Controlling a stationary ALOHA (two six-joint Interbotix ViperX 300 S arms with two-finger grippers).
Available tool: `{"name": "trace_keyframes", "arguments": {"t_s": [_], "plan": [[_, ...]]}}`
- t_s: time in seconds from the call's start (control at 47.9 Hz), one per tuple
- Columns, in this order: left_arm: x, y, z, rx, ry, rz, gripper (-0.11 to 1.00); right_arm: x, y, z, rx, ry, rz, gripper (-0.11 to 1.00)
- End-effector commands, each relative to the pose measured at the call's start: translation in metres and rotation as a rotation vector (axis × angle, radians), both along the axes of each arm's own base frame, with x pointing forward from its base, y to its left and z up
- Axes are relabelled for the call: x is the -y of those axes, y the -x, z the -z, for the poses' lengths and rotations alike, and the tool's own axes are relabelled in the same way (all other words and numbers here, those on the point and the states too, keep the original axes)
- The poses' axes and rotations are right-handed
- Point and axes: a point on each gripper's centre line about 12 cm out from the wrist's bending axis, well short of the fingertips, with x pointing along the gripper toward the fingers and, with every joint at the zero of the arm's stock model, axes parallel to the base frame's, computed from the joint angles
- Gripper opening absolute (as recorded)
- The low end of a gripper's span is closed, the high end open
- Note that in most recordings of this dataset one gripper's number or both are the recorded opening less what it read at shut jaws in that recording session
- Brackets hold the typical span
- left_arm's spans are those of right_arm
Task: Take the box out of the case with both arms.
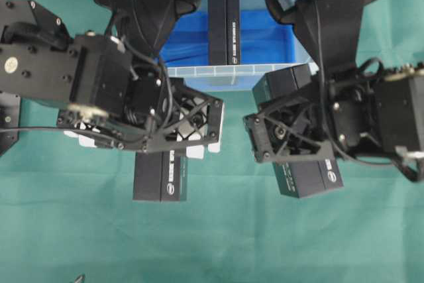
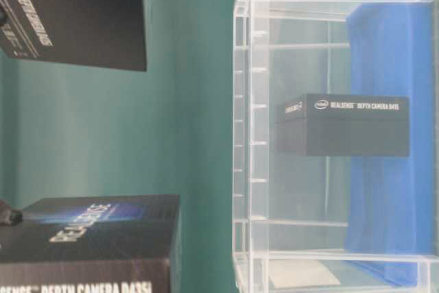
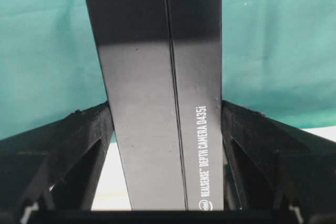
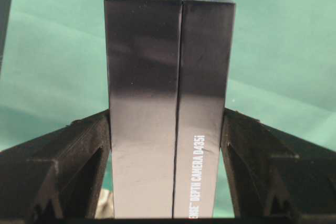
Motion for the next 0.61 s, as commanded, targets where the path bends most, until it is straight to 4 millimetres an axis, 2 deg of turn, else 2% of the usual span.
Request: {"name": "trace_keyframes", "arguments": {"t_s": [0.0,0.585], "plan": [[-0.0016,0.0140,-0.0218,0.060,0.006,0.002,0.63,-0.0041,0.0101,-0.0178,0.049,-0.009,0.011,0.65],[0.0019,0.0178,-0.0205,0.052,0.004,0.016,0.63,-0.0115,0.0091,-0.0137,0.038,-0.012,0.025,0.65]]}}
